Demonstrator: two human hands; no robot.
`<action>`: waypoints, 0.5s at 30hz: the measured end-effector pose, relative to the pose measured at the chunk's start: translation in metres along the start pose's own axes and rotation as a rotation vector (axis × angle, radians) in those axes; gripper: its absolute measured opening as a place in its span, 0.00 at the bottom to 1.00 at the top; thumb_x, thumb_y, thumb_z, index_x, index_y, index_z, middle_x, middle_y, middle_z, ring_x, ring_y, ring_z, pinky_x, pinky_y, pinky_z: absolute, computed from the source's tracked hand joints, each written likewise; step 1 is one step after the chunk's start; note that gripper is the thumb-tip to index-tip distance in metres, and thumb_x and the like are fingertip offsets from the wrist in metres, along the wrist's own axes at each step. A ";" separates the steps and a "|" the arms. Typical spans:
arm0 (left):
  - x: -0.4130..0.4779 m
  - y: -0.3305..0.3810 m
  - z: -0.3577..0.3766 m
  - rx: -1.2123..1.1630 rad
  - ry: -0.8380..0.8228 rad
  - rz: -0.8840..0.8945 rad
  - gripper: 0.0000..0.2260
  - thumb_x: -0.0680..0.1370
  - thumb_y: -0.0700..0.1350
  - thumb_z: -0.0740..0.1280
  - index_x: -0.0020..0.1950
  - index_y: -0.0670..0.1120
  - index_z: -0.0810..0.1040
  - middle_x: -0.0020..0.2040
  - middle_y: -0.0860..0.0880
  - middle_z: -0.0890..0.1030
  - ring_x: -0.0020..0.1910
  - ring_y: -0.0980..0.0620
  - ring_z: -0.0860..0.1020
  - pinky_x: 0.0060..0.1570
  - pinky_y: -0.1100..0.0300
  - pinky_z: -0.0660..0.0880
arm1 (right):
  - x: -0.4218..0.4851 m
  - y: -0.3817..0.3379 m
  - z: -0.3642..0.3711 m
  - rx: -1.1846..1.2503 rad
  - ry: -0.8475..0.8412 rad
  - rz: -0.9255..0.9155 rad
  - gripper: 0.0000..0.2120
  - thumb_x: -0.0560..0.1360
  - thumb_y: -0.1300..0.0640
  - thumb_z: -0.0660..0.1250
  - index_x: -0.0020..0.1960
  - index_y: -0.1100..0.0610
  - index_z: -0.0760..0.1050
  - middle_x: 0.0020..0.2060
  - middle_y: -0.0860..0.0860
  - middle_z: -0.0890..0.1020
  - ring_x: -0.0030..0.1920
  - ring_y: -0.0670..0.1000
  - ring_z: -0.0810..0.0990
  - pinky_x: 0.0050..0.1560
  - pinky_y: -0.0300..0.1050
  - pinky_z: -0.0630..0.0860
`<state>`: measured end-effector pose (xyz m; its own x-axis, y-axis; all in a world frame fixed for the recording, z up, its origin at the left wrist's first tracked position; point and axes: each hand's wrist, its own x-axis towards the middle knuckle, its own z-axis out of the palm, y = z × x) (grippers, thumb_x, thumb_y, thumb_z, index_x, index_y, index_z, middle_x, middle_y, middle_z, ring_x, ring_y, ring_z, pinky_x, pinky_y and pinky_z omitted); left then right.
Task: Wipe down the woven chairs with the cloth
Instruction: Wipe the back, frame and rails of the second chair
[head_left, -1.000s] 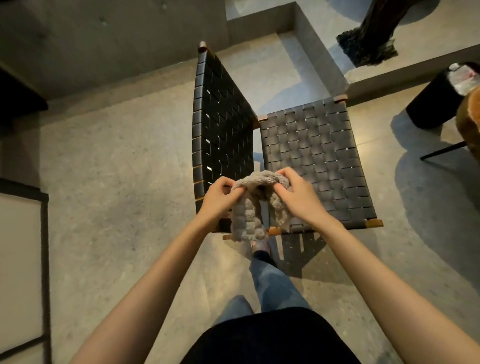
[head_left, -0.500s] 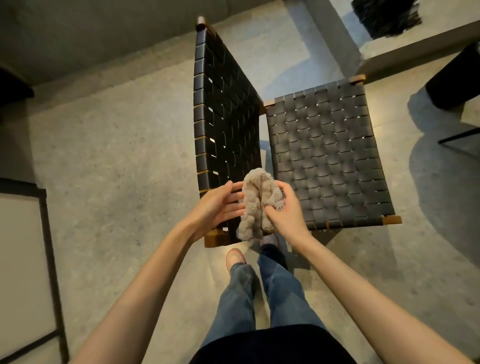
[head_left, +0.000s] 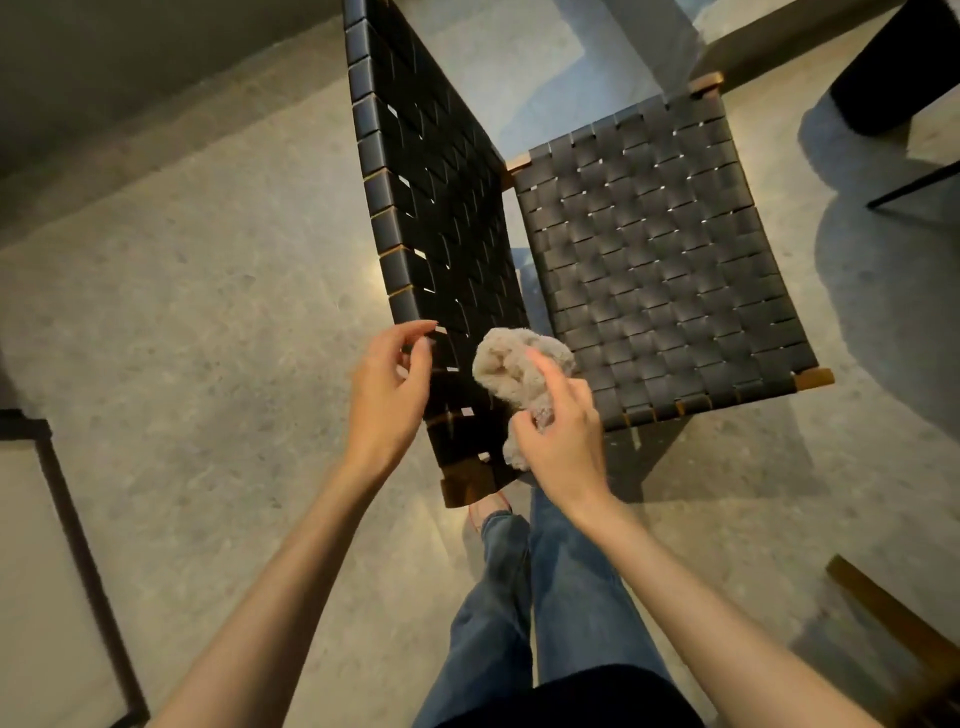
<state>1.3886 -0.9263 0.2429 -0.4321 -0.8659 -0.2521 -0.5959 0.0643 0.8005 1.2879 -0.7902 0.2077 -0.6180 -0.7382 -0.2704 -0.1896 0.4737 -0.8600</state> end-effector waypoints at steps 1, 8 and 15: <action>0.001 -0.005 0.004 0.102 0.046 0.069 0.12 0.81 0.45 0.59 0.64 0.50 0.74 0.55 0.51 0.73 0.50 0.59 0.72 0.48 0.69 0.72 | -0.005 0.003 0.008 -0.042 -0.111 -0.030 0.30 0.75 0.57 0.65 0.72 0.39 0.60 0.67 0.47 0.67 0.56 0.40 0.68 0.58 0.37 0.69; 0.028 -0.021 0.032 0.317 0.109 0.162 0.23 0.81 0.43 0.60 0.75 0.48 0.61 0.76 0.44 0.55 0.73 0.48 0.54 0.72 0.58 0.55 | 0.000 0.024 0.063 -0.001 -0.185 0.200 0.16 0.73 0.30 0.43 0.58 0.15 0.43 0.76 0.37 0.42 0.76 0.50 0.38 0.71 0.59 0.38; 0.053 -0.028 0.050 0.383 0.151 0.171 0.29 0.81 0.43 0.59 0.78 0.45 0.48 0.78 0.46 0.46 0.77 0.50 0.45 0.72 0.63 0.44 | 0.039 0.084 0.083 0.172 0.009 0.346 0.24 0.78 0.37 0.50 0.72 0.41 0.61 0.72 0.46 0.65 0.70 0.48 0.64 0.67 0.46 0.61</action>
<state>1.3481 -0.9487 0.1801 -0.4592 -0.8878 -0.0289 -0.7446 0.3670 0.5576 1.3108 -0.8193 0.0887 -0.6299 -0.5439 -0.5544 0.1616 0.6064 -0.7785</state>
